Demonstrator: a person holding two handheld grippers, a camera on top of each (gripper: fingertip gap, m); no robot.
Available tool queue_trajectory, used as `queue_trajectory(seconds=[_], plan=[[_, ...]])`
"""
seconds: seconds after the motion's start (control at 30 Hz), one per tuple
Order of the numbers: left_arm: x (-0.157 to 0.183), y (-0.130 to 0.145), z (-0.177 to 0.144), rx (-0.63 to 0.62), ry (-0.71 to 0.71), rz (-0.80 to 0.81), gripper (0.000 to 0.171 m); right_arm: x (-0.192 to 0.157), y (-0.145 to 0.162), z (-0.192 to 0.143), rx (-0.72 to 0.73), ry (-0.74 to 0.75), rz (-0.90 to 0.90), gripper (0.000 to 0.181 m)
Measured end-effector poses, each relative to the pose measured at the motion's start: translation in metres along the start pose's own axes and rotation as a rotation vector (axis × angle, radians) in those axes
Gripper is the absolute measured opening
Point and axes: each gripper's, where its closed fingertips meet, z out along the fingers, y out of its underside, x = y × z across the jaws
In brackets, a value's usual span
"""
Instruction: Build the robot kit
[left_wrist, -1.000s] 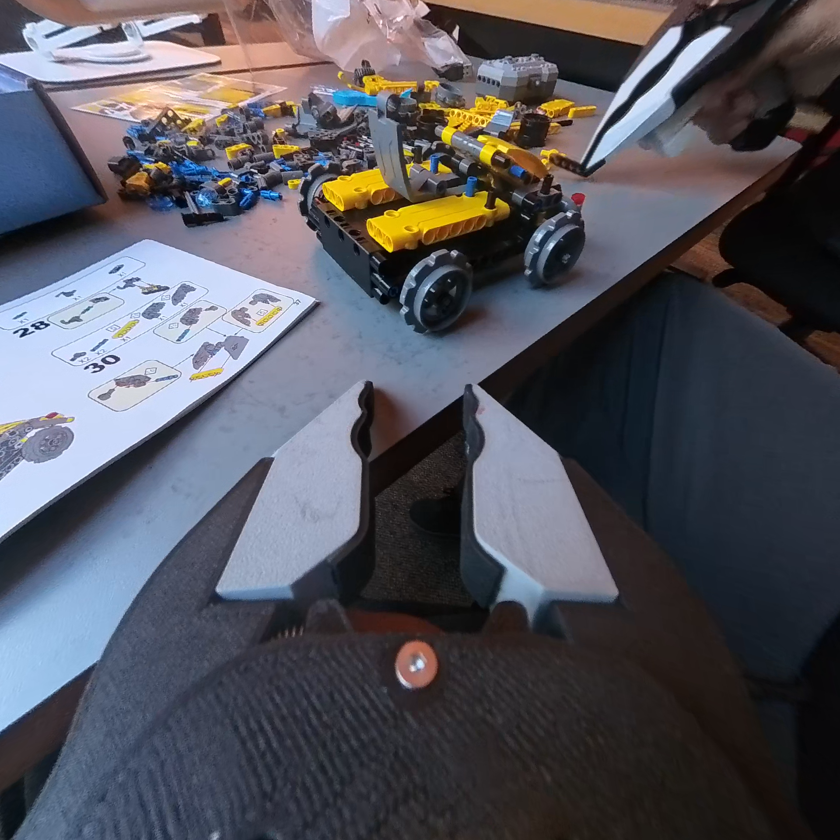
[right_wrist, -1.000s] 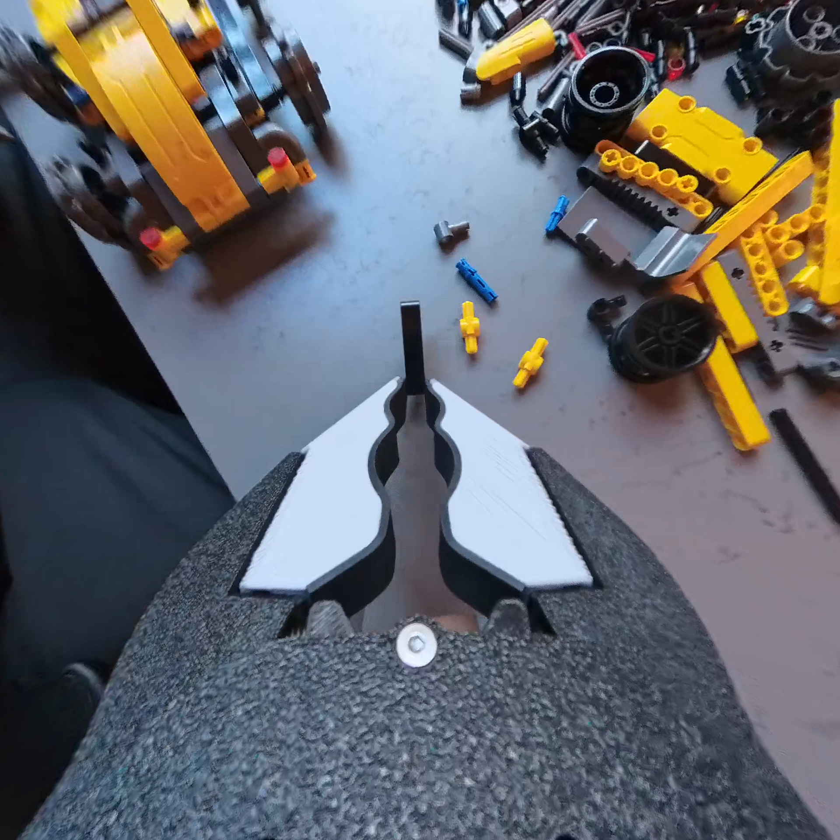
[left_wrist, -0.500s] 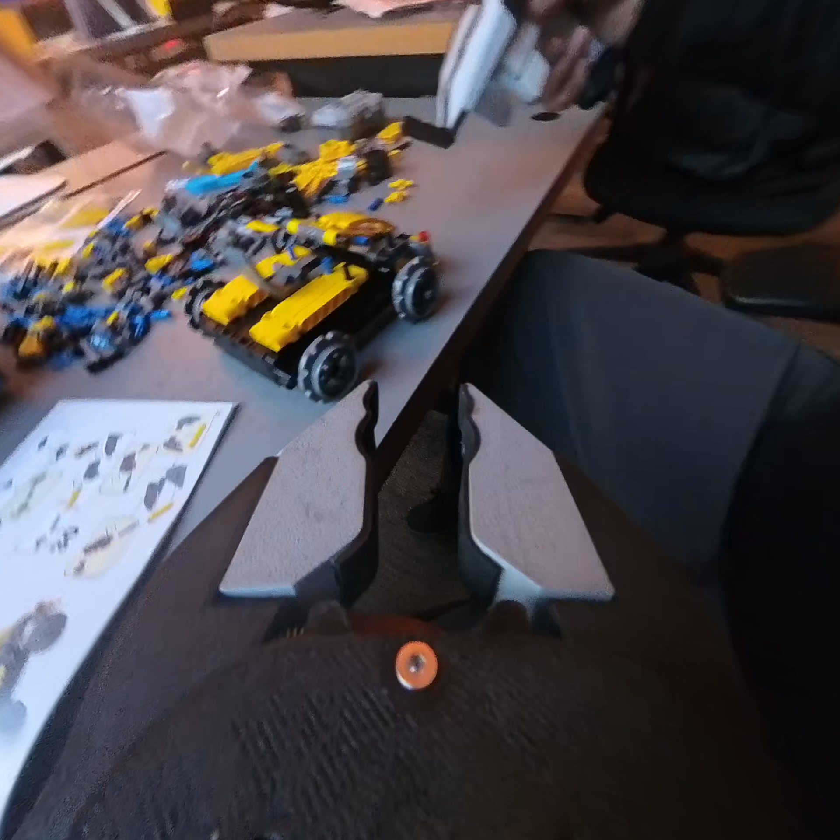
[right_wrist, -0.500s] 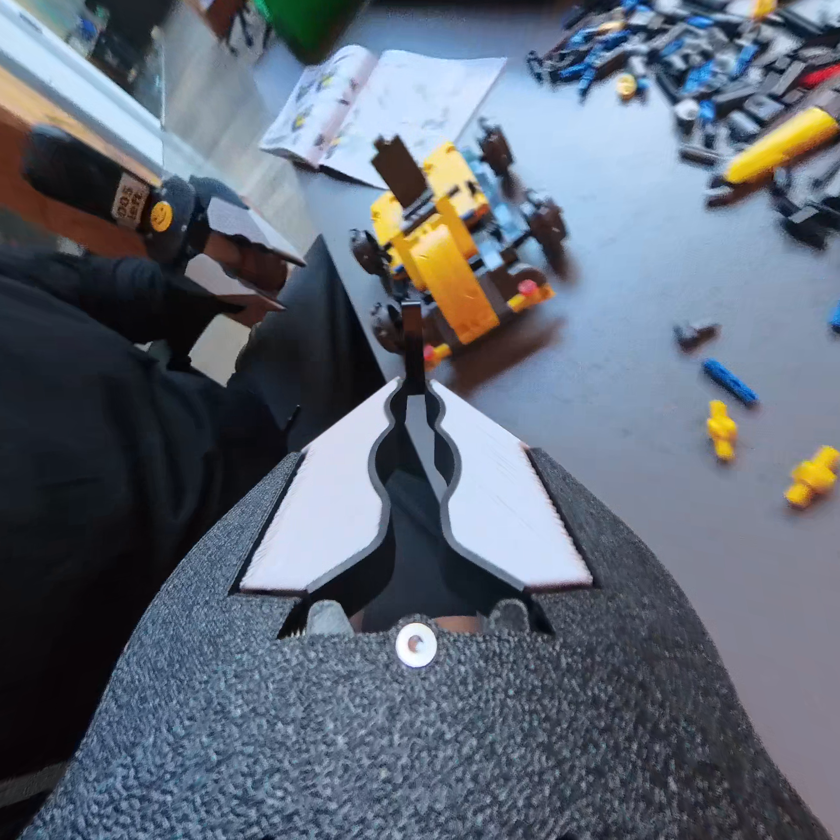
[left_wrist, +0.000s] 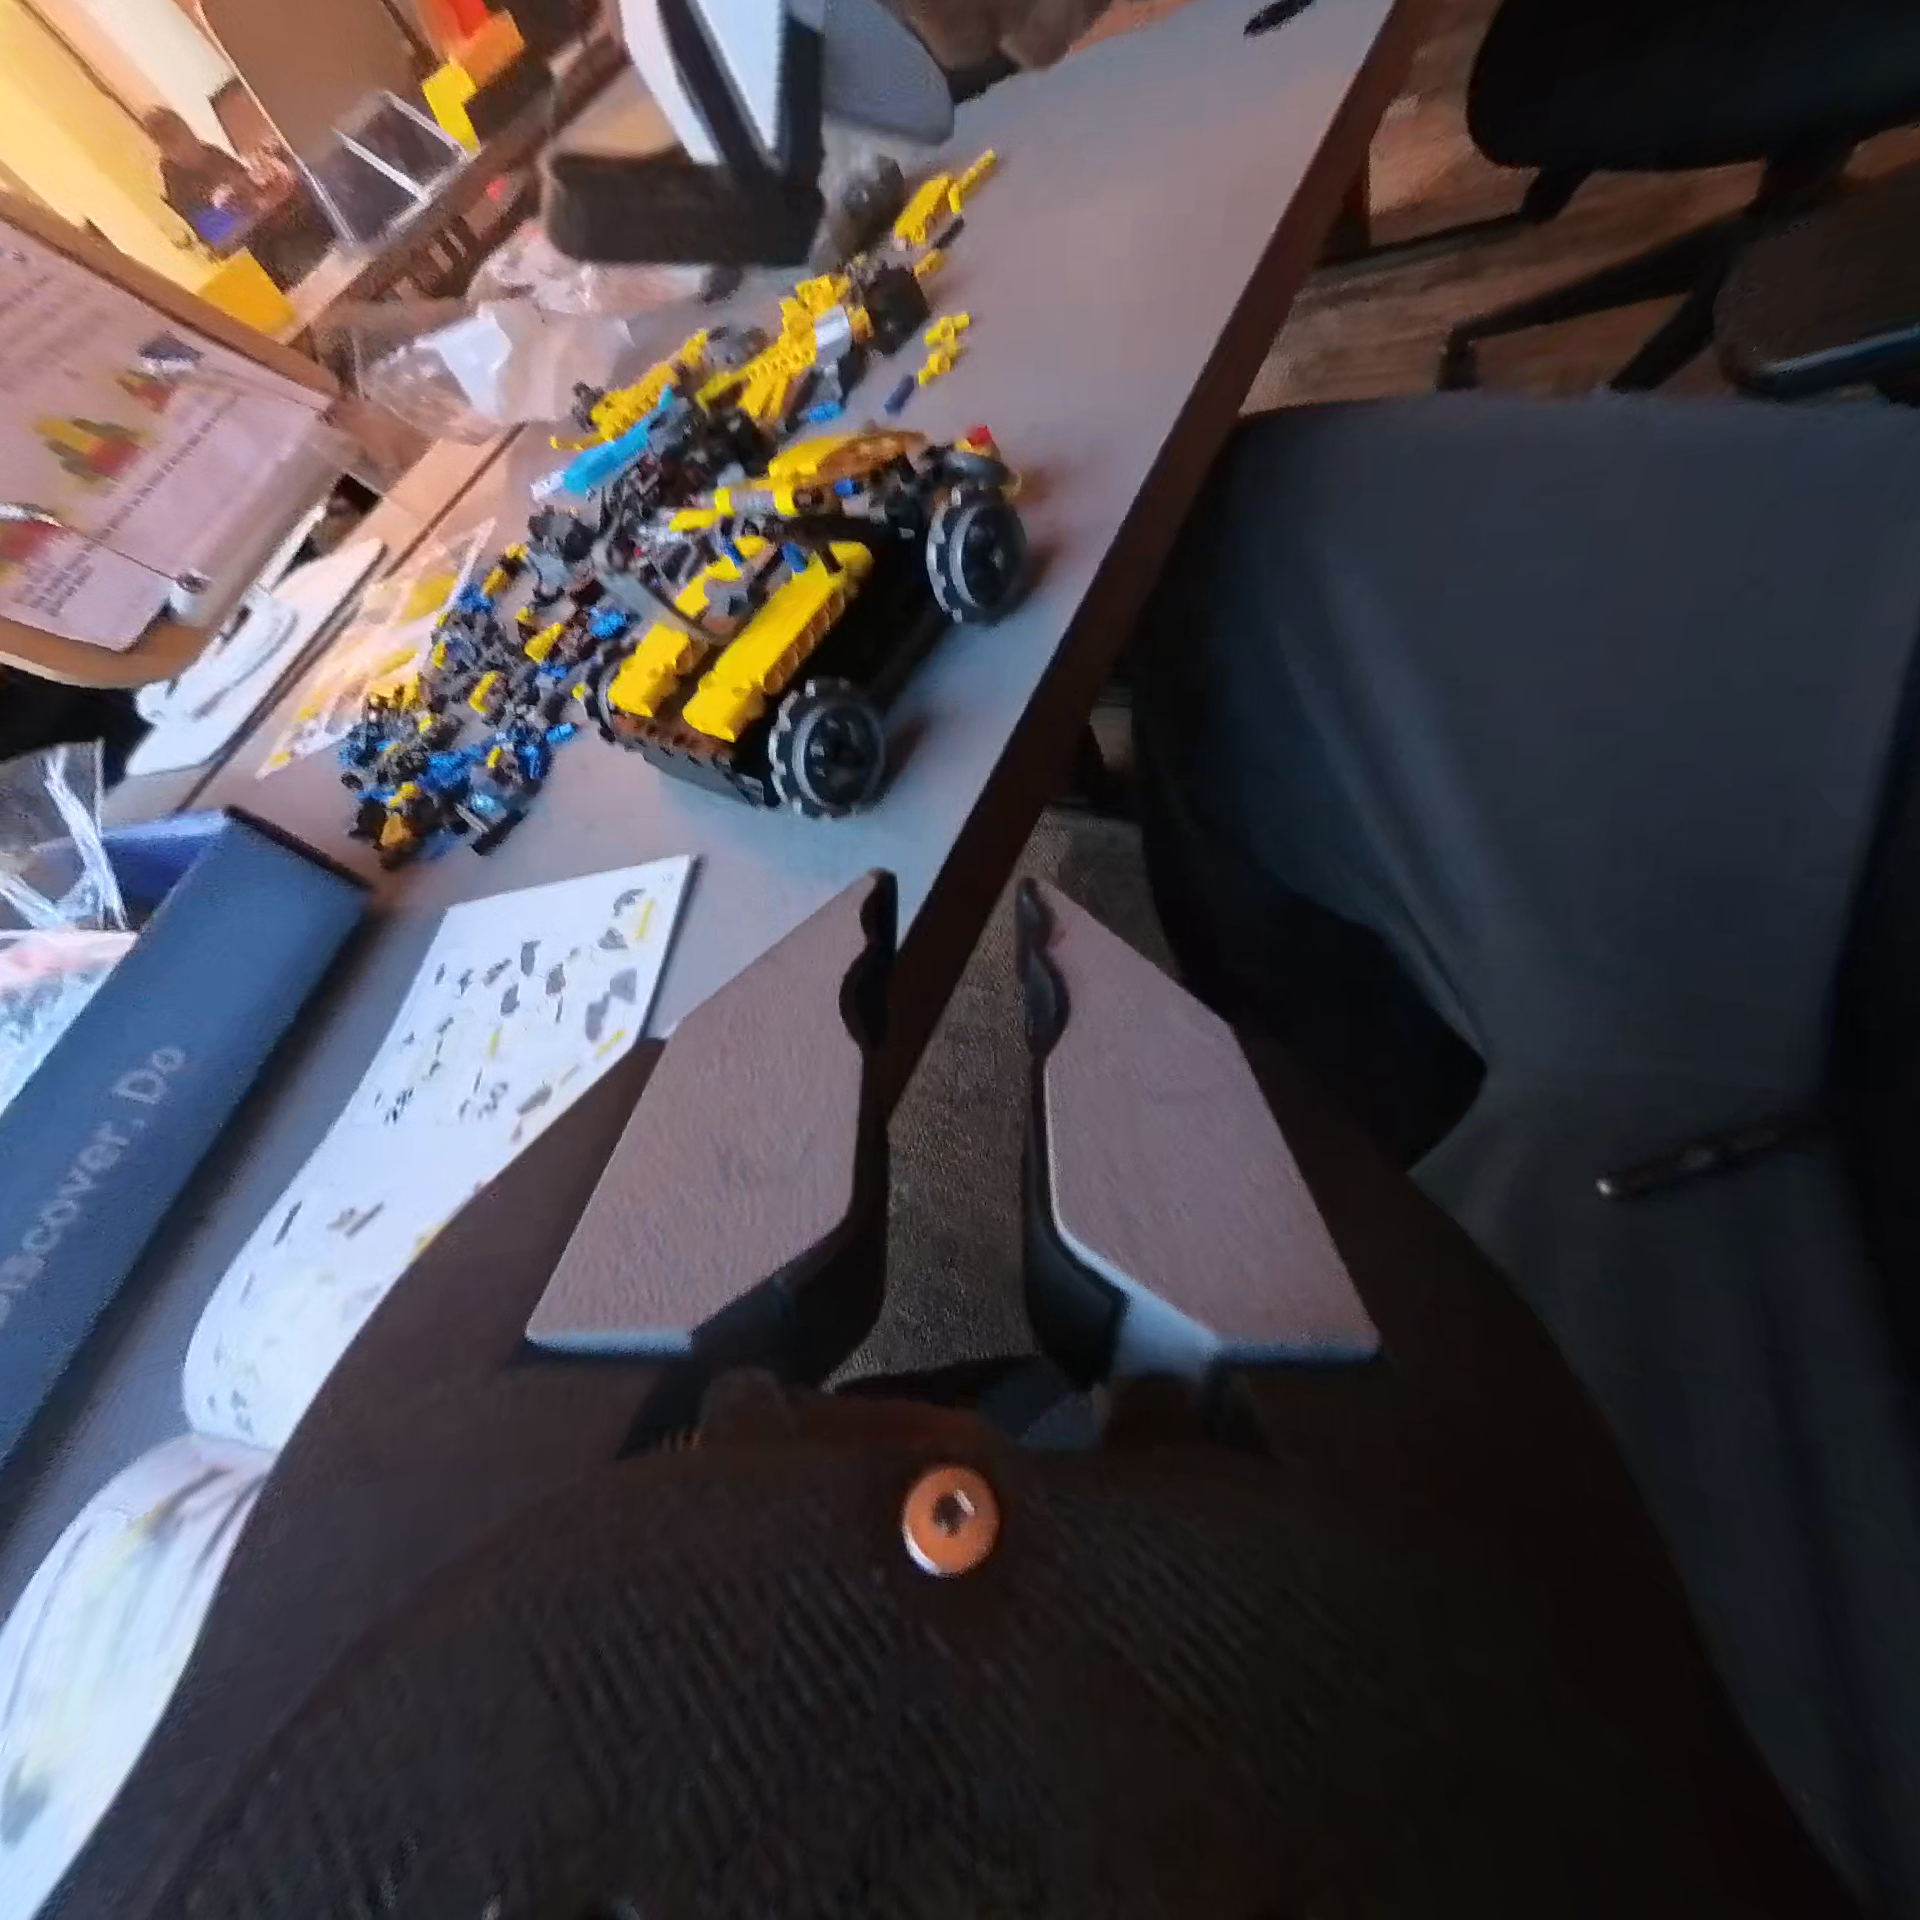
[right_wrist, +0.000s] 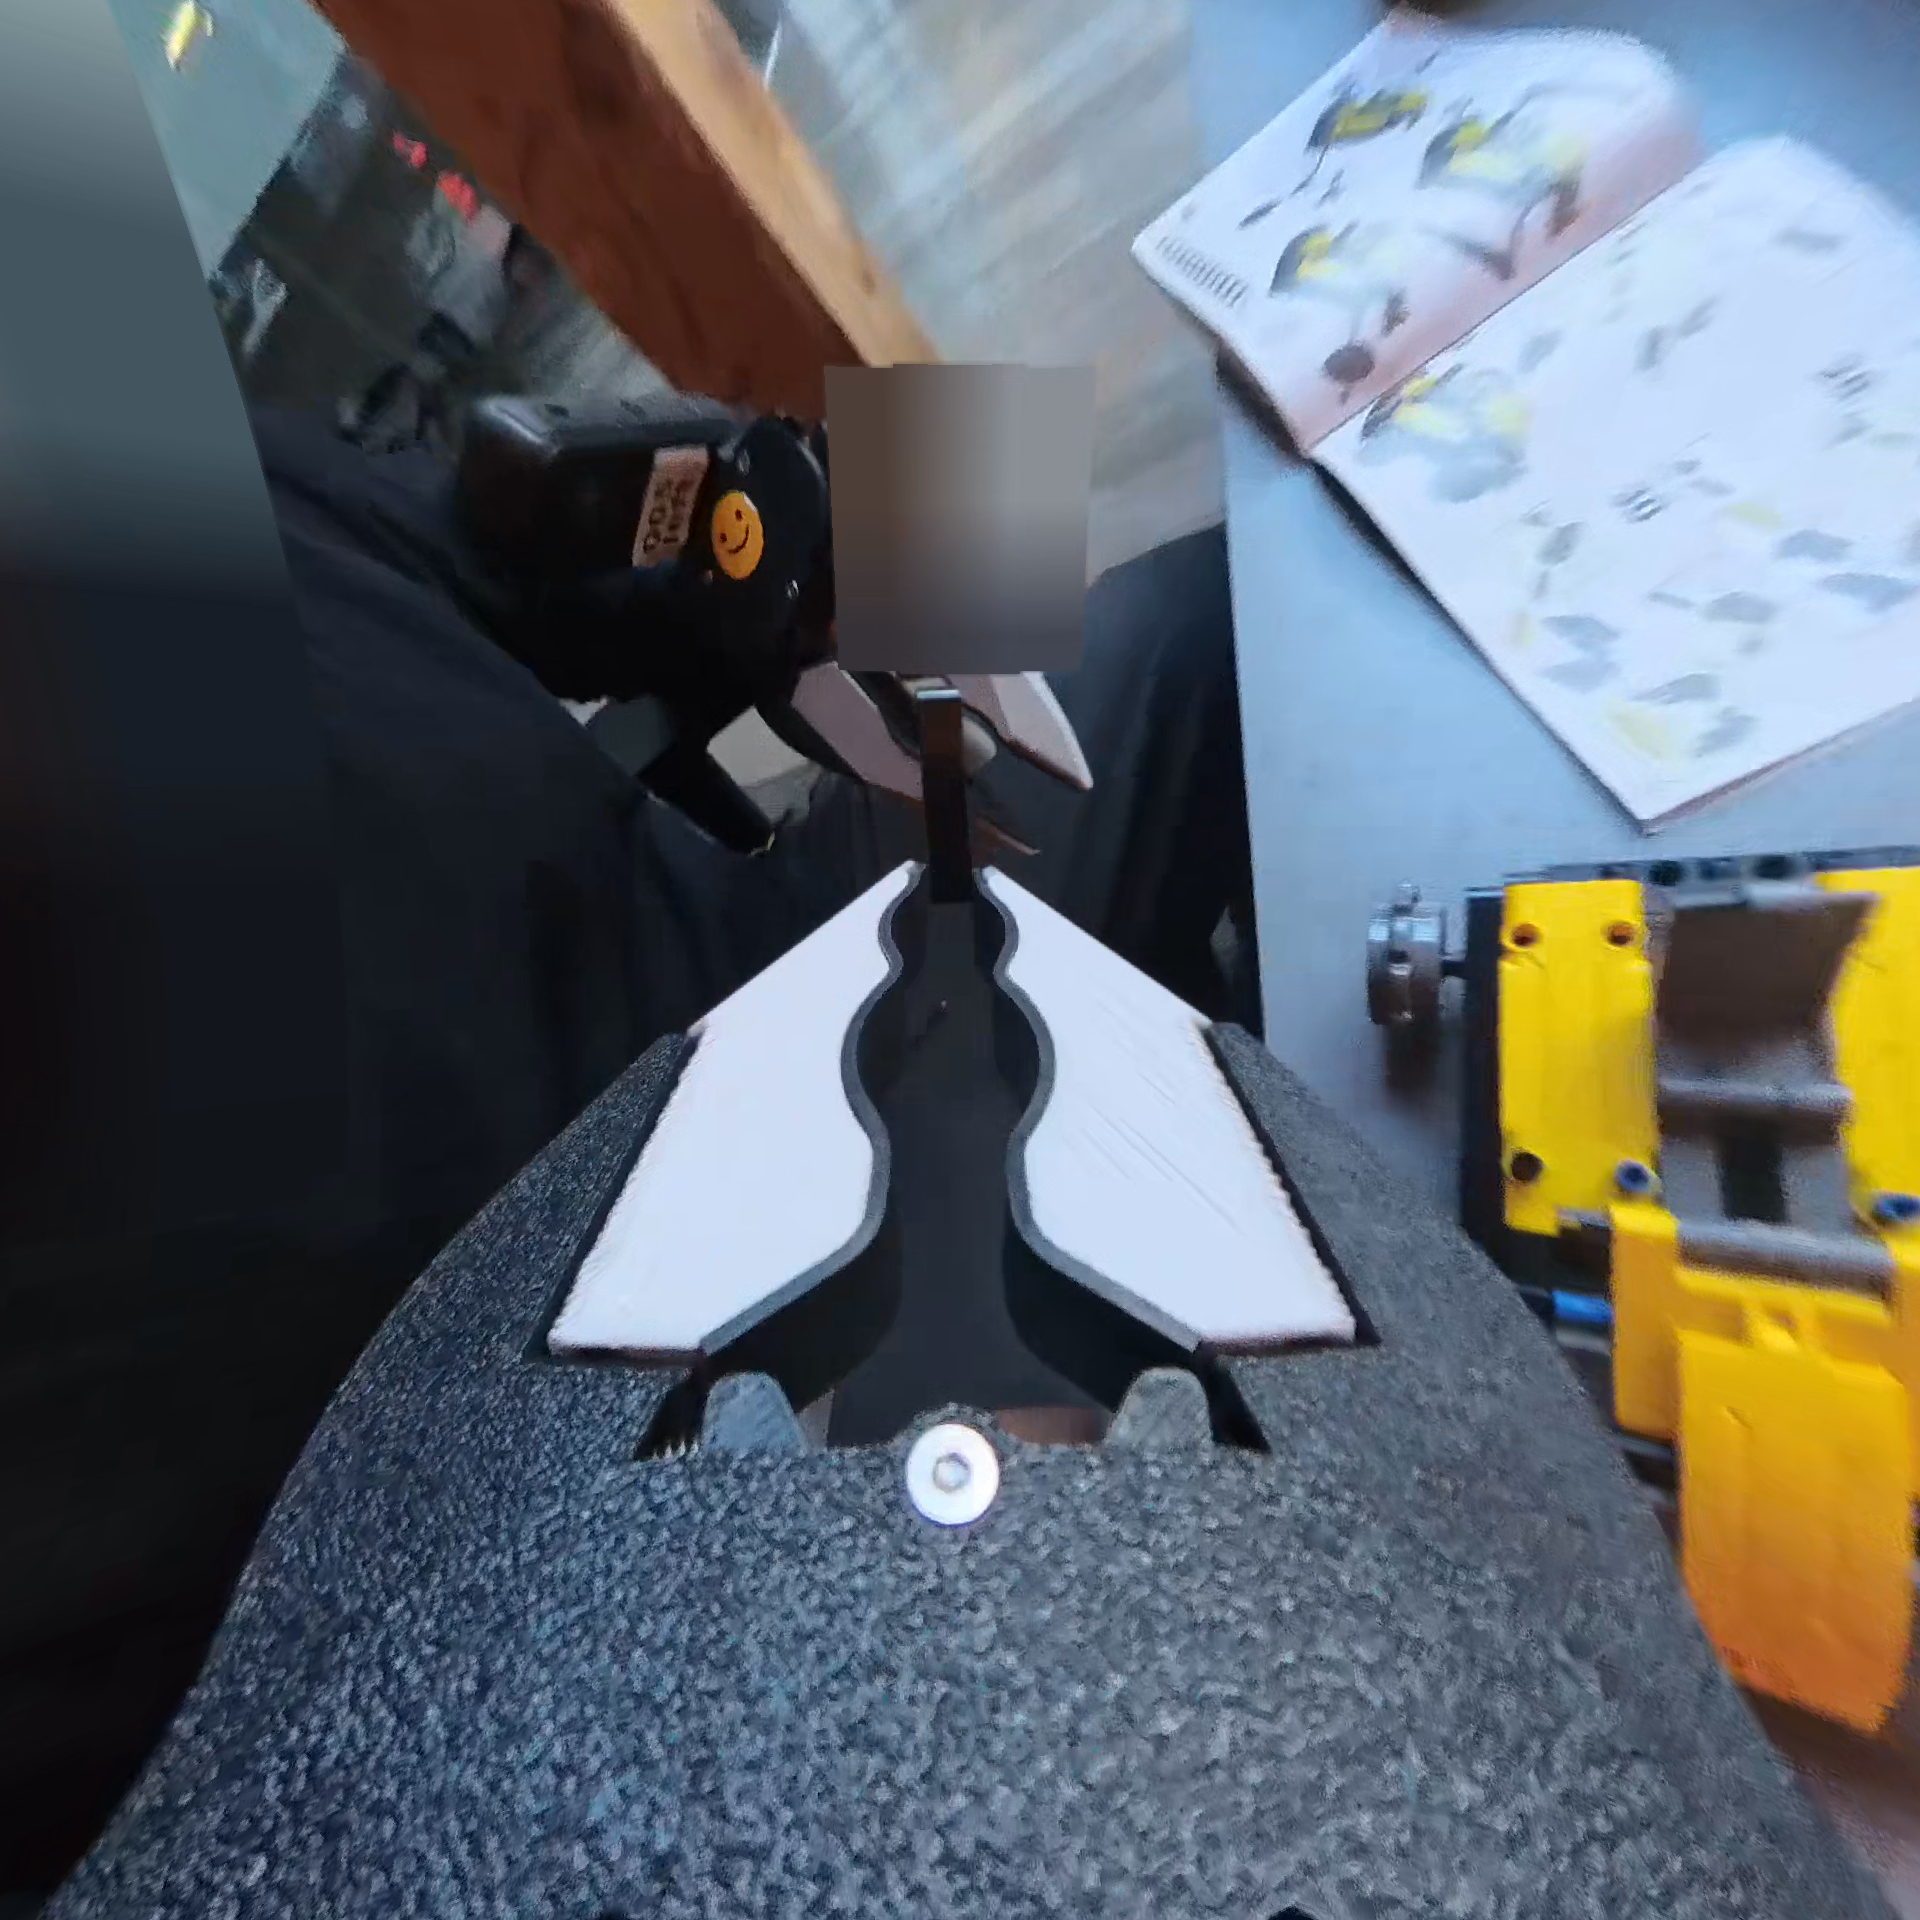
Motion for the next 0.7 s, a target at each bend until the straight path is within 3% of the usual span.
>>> queue_trajectory(seconds=[0.37,0.7], plan=[[0.012,0.015,-0.029,-0.045,-0.007,0.026,0.024,-0.002,0.037,0.088,-0.315,-0.171,0.067,0.008],[0.03,0.007,-0.04,0.005,0.043,0.124,0.012,-0.007,0.055,0.109,-0.406,-0.24,0.122,0.007]])
